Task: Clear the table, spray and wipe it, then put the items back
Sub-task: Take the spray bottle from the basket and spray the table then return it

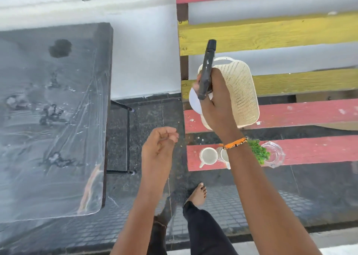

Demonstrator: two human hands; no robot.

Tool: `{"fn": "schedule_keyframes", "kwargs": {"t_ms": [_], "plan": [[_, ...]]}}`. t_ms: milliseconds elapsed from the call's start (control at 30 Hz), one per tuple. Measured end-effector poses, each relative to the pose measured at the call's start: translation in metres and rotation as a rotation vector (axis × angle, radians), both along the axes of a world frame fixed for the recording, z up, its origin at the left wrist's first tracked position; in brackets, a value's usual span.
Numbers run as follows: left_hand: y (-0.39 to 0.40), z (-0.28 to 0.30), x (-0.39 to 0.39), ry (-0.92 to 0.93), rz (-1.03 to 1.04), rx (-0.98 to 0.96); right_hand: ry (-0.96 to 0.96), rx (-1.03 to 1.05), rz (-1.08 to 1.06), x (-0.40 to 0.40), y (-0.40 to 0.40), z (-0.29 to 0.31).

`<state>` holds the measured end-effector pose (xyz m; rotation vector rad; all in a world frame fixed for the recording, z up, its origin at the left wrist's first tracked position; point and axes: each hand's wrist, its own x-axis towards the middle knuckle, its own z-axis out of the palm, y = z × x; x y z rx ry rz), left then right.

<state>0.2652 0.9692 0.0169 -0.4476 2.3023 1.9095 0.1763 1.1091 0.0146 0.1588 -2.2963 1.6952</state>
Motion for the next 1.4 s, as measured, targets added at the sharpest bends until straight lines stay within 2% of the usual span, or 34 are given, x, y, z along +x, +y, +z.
{"fn": "schedule_keyframes", "kwargs": {"t_ms": [133, 300, 433, 500, 700, 867, 1067, 1400], "plan": [[-0.079, 0.026, 0.021, 0.065, 0.151, 0.067, 0.017, -0.041, 0.055, 0.031, -0.082, 0.049], [-0.188, 0.047, 0.063, 0.113, 0.323, 0.113, -0.061, -0.122, 0.062, 0.077, -0.194, 0.068], [-0.274, 0.057, 0.098, 0.115, 0.41, 0.106, -0.178, -0.368, 0.086, 0.115, -0.286, 0.079], [-0.313, 0.059, 0.117, 0.102, 0.457, 0.084, -0.219, -0.421, 0.122, 0.129, -0.329, 0.084], [-0.402, 0.07, 0.154, 0.113, 0.594, 0.063, -0.224, -0.334, 0.357, 0.141, -0.432, 0.092], [-0.466, 0.076, 0.161, 0.152, 0.699, 0.076, -0.376, -0.353, 0.456, 0.134, -0.507, 0.089], [-0.555, 0.082, 0.118, 0.217, 0.753, 0.033, -0.353, -0.32, 0.504, 0.094, -0.599, 0.069], [-0.722, 0.09, -0.025, 0.201, 0.669, -0.053, -0.153, -0.182, 0.539, -0.015, -0.748, 0.076]]}}
